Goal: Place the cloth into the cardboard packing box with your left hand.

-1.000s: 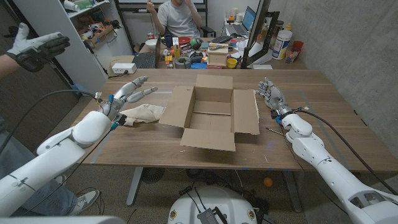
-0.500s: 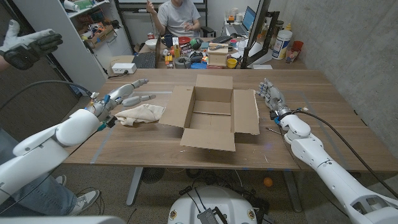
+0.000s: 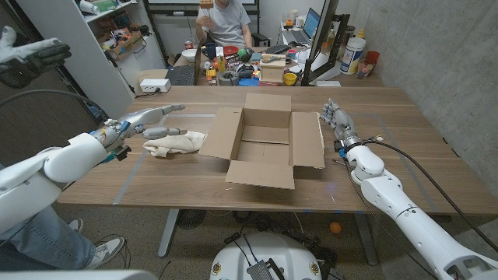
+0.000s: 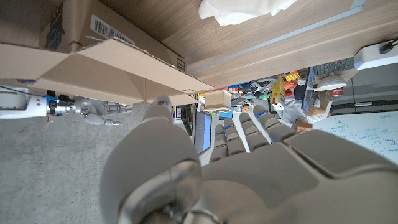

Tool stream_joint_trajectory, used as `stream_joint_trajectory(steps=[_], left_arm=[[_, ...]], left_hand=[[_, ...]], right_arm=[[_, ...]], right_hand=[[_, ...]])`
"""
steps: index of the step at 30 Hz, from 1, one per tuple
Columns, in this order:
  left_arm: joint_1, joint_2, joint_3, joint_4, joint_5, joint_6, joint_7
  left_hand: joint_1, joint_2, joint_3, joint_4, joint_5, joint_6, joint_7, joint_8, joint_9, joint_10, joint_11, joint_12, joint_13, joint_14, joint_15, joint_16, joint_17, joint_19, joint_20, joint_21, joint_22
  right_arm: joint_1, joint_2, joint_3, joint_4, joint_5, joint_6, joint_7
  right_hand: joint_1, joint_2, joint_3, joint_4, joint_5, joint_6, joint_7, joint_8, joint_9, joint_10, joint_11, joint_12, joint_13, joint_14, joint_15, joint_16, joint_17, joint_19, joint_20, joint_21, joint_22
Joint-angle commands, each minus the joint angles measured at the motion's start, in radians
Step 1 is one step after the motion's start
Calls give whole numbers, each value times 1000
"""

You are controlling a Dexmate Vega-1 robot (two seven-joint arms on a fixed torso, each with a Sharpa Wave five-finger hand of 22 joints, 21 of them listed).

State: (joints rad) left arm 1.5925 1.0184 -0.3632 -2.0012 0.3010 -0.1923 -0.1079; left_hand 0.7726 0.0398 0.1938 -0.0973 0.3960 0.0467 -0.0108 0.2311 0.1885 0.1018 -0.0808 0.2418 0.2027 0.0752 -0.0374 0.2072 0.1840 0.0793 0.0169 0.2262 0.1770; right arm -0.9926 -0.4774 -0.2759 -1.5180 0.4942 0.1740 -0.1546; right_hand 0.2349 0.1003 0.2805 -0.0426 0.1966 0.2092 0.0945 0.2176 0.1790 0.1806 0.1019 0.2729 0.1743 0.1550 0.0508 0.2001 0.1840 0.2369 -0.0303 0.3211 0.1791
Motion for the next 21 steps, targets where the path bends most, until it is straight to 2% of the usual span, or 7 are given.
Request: stream_joint_trajectory(steps=[1,10,16,19,21], left_arm=[[27,-52,-114,28,267,-58,-76],[-25,-75,-97,59,382,-22,-87],[-74,-78,-56,101,383,-7,-82],[-93,-73,-29,121,373,-5,-79],[-100,-67,-13,130,370,-8,-75]], left_hand=[[44,5,14,-26,-1,15,-3,2,6,13,-10,5,6,19,-8,2,2,21,32,4,0],[70,2,22,-41,-5,20,-12,3,6,20,-18,4,6,28,-10,1,2,31,44,4,0],[93,-6,26,-52,-10,26,-19,4,6,32,-22,4,7,41,-16,3,3,54,69,7,0],[107,-10,29,-57,-14,41,-21,8,7,44,-25,5,8,50,-19,3,4,68,91,8,0],[110,-11,30,-57,-16,41,-22,7,7,47,-26,5,8,54,-22,4,4,72,96,9,0]], right_arm=[[-35,0,-20,-69,-29,-44,-75],[-12,12,-37,-52,-38,-36,-67],[-7,11,-33,-50,-44,-6,-61],[-7,-3,-28,-70,-50,-18,-64],[-7,-12,-24,-83,-52,-27,-66]], right_hand=[[-2,2,0,1,1,5,-2,-2,6,9,-3,-4,6,9,2,-1,2,11,-1,-3,3],[-3,2,0,0,2,7,-3,-3,6,12,-4,-6,6,10,1,-2,2,12,-1,-5,4],[-3,1,-1,0,2,8,-4,-4,6,15,-4,-7,6,11,1,-2,2,14,0,-6,4],[-4,0,-2,0,2,13,-6,-3,6,20,-5,-6,6,15,0,-1,2,15,-1,-7,4],[-4,0,-2,0,2,16,-7,-3,6,21,-5,-6,6,16,-1,-1,2,18,-1,-7,4]])
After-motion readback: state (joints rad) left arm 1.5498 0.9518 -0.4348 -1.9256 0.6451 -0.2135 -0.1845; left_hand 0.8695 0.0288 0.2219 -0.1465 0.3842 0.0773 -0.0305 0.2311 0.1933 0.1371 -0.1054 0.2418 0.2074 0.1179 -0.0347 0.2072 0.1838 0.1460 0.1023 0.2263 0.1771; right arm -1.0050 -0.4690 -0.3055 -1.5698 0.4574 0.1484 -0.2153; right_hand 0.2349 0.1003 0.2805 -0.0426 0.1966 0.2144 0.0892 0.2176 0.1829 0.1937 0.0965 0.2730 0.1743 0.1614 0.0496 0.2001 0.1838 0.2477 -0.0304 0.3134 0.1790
